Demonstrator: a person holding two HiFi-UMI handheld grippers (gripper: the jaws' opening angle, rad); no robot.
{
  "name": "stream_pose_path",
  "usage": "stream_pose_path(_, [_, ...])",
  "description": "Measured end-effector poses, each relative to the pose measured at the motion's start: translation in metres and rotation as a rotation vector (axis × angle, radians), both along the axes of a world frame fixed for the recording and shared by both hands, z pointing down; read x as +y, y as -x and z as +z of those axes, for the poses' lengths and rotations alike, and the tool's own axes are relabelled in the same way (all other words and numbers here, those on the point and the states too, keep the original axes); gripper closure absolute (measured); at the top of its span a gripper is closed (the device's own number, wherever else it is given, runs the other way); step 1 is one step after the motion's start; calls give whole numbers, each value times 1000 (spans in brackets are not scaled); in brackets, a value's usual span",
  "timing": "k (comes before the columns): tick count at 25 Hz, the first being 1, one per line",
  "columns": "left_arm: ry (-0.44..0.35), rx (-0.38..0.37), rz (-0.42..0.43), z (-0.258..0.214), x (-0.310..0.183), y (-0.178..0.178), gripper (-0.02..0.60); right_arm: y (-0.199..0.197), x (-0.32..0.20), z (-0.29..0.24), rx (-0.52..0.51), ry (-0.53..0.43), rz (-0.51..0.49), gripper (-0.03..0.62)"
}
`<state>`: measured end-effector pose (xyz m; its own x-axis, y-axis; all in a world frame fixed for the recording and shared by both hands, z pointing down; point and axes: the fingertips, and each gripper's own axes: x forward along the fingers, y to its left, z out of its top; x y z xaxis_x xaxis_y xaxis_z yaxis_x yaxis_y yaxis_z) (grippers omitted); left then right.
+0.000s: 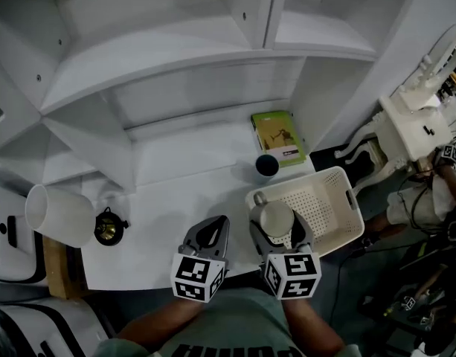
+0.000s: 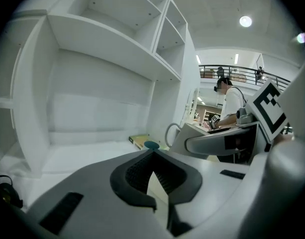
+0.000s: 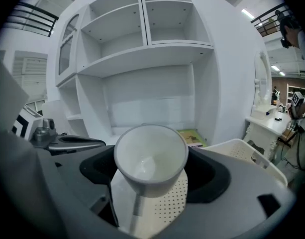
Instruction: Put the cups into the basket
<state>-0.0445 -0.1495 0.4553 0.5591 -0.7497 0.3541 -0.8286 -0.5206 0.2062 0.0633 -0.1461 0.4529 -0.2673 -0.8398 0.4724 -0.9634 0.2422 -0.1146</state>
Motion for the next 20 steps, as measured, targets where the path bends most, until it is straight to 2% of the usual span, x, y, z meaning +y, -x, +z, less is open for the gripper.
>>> stream_pose_path(8, [24, 8, 8, 0, -8, -81, 575, -85, -16, 13, 20, 27, 13, 206])
stream_pose_path(20, [30, -11, -2, 5, -23, -153, 575, -150, -40, 34, 30, 53, -10, 206])
